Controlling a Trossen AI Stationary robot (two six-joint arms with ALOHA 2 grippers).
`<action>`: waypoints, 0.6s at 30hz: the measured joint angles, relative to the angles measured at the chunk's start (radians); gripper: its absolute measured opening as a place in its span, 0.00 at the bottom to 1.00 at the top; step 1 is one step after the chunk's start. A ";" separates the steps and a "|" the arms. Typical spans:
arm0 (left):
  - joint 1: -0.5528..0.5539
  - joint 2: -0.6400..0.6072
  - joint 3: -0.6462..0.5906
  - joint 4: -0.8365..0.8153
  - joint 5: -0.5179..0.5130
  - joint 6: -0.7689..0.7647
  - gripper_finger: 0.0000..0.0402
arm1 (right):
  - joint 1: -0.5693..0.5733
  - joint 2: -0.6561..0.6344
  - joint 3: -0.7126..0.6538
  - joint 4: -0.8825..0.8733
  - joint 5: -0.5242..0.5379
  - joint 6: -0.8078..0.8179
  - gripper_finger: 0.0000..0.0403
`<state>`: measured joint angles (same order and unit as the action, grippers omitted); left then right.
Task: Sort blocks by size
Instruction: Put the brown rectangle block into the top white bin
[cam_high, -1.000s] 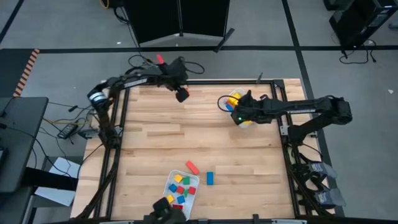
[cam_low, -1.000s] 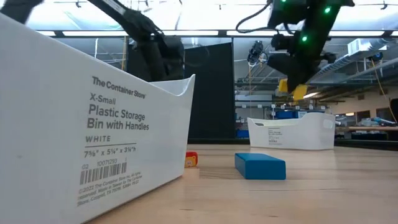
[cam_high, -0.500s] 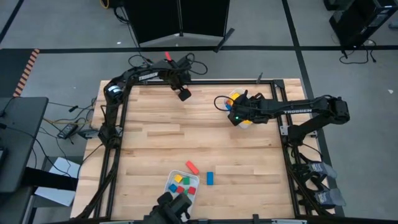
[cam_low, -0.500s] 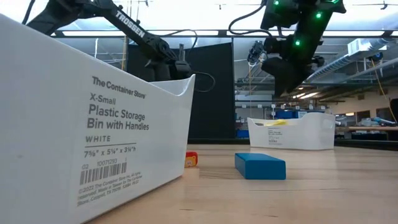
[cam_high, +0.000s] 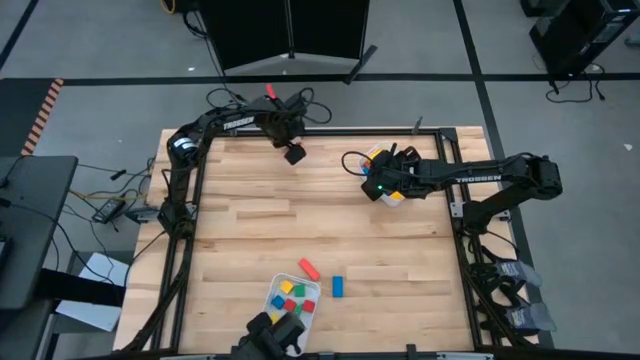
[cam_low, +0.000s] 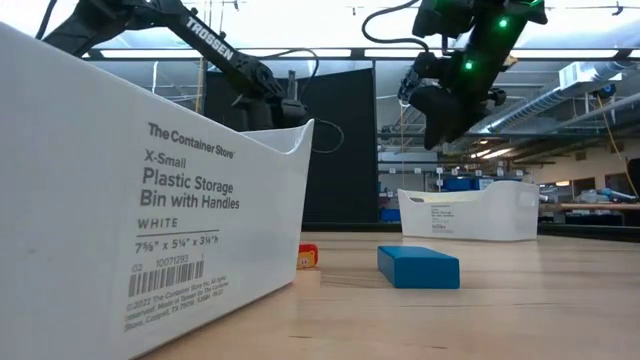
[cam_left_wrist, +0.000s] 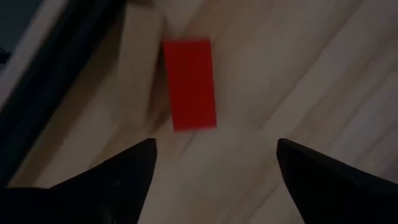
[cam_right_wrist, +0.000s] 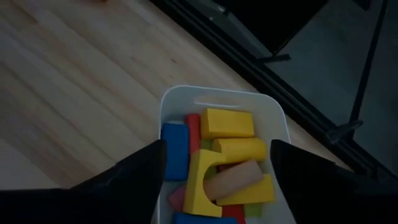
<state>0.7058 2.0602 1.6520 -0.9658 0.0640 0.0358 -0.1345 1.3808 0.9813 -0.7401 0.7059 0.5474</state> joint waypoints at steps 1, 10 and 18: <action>0.002 0.000 0.000 -0.021 -0.002 0.015 0.84 | 0.000 0.000 0.000 0.000 0.000 -0.002 0.74; 0.084 -0.067 -0.001 -0.082 -0.091 0.191 0.81 | 0.004 0.000 0.000 -0.001 0.000 -0.002 0.72; 0.161 -0.081 -0.005 -0.030 -0.086 0.362 0.71 | 0.012 0.000 0.000 0.032 -0.047 -0.072 0.72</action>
<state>0.8672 1.9793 1.6471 -0.9962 -0.0225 0.3973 -0.1222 1.3804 0.9813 -0.7078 0.6588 0.4757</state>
